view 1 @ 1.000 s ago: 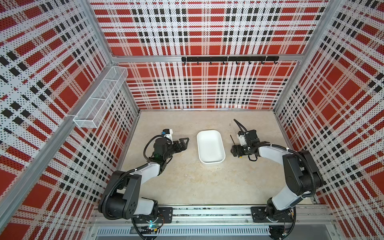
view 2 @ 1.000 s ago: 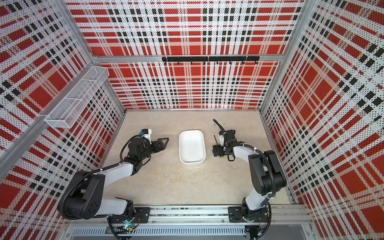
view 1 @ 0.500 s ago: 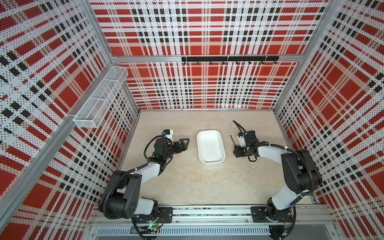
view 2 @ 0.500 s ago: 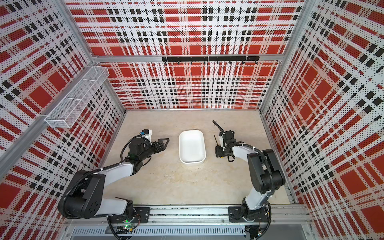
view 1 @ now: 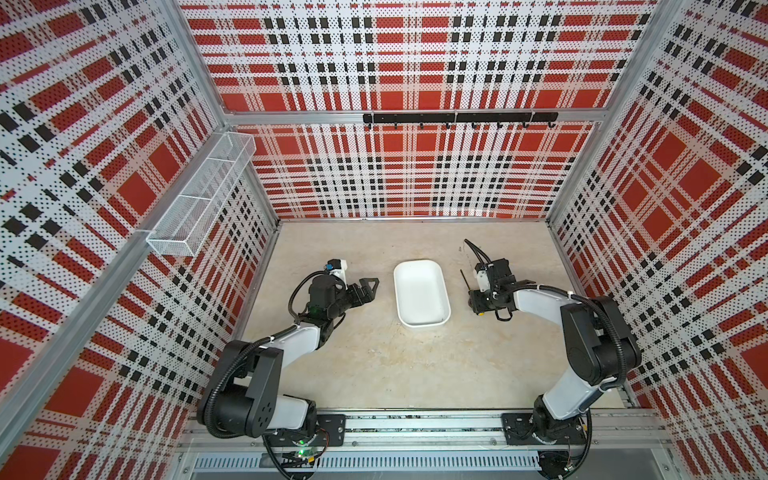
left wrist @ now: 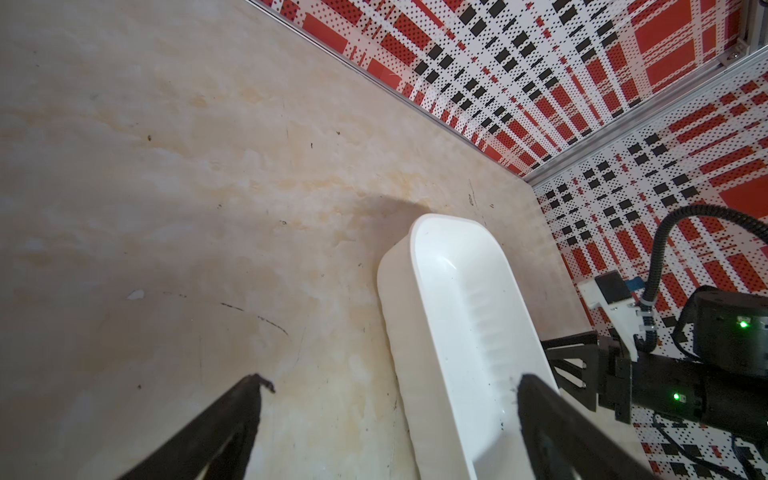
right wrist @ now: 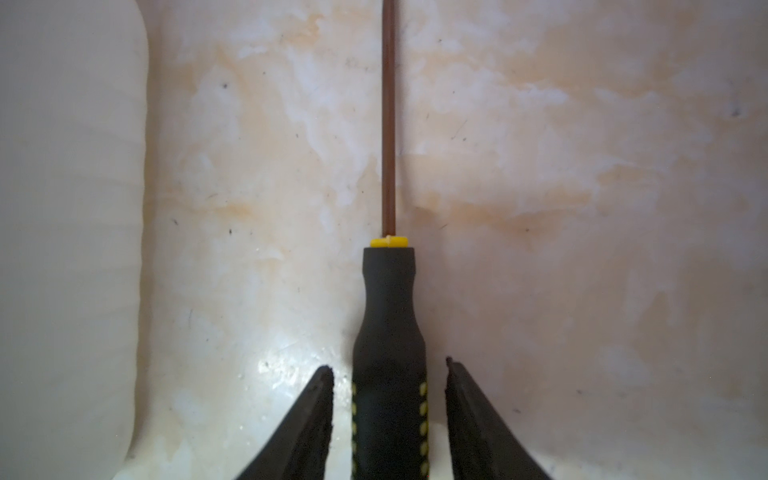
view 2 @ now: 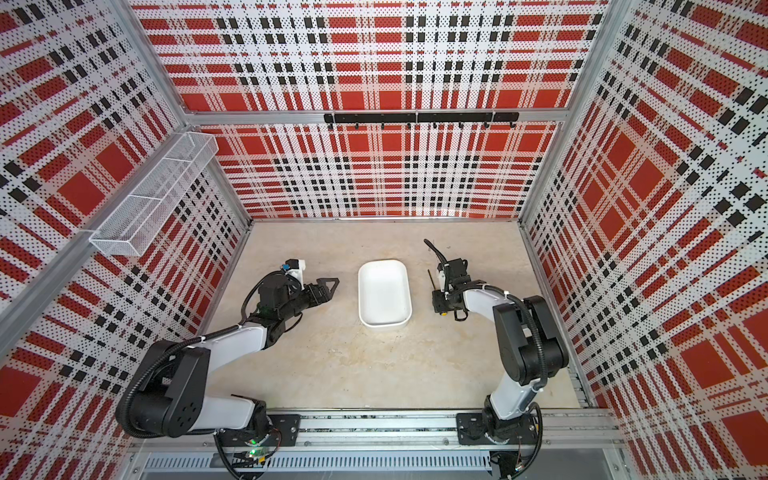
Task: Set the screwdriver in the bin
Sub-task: 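Lower the right gripper over the screwdriver handle and close on it, then lift the screwdriver with the right gripper off the table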
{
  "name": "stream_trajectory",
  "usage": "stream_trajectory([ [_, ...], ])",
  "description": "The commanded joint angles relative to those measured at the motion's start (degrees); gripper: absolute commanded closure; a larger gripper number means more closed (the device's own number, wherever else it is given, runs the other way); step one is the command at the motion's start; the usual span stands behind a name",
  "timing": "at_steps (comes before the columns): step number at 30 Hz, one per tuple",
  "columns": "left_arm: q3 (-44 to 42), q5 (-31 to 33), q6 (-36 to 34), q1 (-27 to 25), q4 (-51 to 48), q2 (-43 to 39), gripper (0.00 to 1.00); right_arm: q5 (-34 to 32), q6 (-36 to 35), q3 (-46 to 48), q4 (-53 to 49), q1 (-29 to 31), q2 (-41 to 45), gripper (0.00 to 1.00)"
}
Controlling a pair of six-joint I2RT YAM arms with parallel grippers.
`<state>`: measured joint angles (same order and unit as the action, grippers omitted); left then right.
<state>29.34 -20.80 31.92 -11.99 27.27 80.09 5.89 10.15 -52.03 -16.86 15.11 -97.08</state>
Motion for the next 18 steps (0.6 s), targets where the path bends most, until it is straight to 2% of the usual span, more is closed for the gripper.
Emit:
stream_trajectory([
  [1, 1.3, -0.8, -0.8, -0.2, -1.2, -0.2, 0.02, -0.8, -0.2, -1.4, -1.2, 0.4, -1.0, 0.57],
  [12, 1.1, -0.8, -1.0, -0.2, -1.7, -0.5, 0.02, -0.4, 0.1, -2.6, -3.3, 0.4, -2.2, 0.78],
  [16, 1.2, -0.6, -1.2, -0.2, -2.1, -0.8, 0.02, 0.7, 0.8, -3.2, -4.3, 0.4, -1.8, 0.90],
  [18, 1.2, -0.5, -1.4, -0.1, -2.3, -0.9, 0.02, 1.3, 1.2, -3.7, -5.0, 0.4, -1.2, 0.93],
])
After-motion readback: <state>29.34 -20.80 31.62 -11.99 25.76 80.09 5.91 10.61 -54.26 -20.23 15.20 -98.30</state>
